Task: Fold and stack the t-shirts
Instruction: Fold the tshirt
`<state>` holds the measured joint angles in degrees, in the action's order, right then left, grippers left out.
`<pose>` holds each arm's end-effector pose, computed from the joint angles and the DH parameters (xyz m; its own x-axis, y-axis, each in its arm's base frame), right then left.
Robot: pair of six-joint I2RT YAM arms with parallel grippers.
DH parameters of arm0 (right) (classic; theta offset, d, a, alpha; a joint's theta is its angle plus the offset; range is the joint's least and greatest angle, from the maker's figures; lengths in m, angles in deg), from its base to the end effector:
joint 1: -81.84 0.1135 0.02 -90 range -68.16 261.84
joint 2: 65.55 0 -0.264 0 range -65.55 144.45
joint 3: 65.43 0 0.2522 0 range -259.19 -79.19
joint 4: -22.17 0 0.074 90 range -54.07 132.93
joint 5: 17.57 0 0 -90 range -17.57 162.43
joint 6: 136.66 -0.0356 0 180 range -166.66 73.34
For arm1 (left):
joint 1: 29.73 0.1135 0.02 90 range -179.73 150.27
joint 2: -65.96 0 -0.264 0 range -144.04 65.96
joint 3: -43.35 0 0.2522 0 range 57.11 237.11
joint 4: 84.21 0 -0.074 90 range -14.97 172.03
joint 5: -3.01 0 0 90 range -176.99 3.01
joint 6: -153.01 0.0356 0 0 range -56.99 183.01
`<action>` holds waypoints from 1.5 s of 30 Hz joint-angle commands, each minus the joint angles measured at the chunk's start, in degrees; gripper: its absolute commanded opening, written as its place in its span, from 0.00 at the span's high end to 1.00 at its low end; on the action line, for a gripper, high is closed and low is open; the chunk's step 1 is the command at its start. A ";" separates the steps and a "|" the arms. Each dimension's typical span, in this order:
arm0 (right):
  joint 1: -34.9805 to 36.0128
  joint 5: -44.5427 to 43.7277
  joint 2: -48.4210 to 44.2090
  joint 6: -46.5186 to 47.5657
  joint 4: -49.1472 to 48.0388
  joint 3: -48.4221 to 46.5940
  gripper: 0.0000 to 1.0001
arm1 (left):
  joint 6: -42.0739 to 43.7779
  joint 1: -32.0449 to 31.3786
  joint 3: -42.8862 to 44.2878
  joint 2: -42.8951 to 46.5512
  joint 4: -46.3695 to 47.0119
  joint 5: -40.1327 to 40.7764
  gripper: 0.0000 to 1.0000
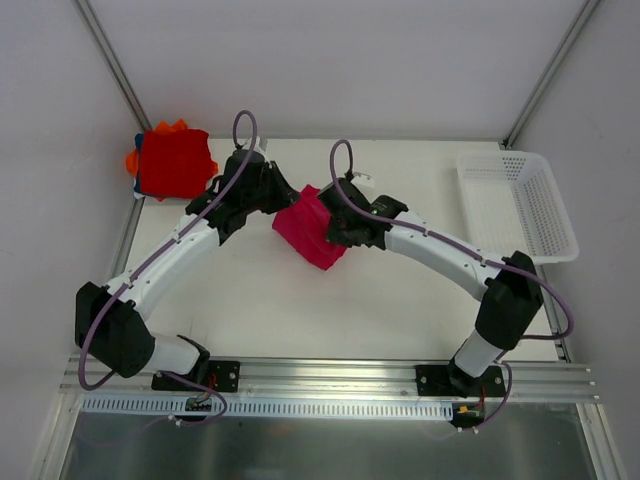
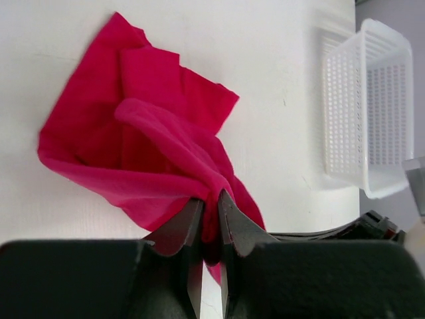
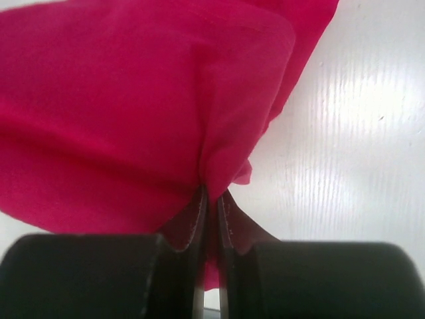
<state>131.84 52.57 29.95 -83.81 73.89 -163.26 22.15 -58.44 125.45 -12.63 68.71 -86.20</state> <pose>0.2453 0.2736 0.3049 -0.7382 0.0039 -0.6746 -0.1663 0.9681 0.1875 0.2809 -0.1533 0.3439 -0.5722 -0.4324 -0.6968 0.1255 0.7935 -0.5955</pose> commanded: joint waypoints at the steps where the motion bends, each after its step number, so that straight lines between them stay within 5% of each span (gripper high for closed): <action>1: 2.73 3.07 -4.27 -2.66 4.41 1.63 1.00 | 3.59 1.37 3.21 1.50 2.16 -7.90 0.90; 8: 8.88 6.58 -9.10 -10.57 5.20 4.53 0.99 | 4.12 1.64 3.73 3.53 -3.55 -13.27 0.84; 14: 12.23 8.26 -15.08 -16.55 -4.28 11.47 1.00 | 4.91 1.73 3.82 6.69 -9.09 -11.00 0.83; 25: 4.24 8.69 -16.75 -17.87 -9.12 17.71 1.00 | 7.02 3.31 9.79 4.85 -15.07 -3.96 0.80; 38: -10.44 25.28 -2.19 -13.31 -14.48 15.52 1.00 | 5.18 5.42 18.85 -13.16 -14.89 -1.85 0.98; 45: -16.06 35.58 10.73 -13.65 -15.10 4.02 1.00 | 6.14 6.82 20.70 -18.88 -13.93 -1.15 1.00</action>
<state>117.59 80.92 36.82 -97.43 61.36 -153.14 27.66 -52.87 143.50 -31.05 53.89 -89.23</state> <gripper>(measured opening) 0.087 0.004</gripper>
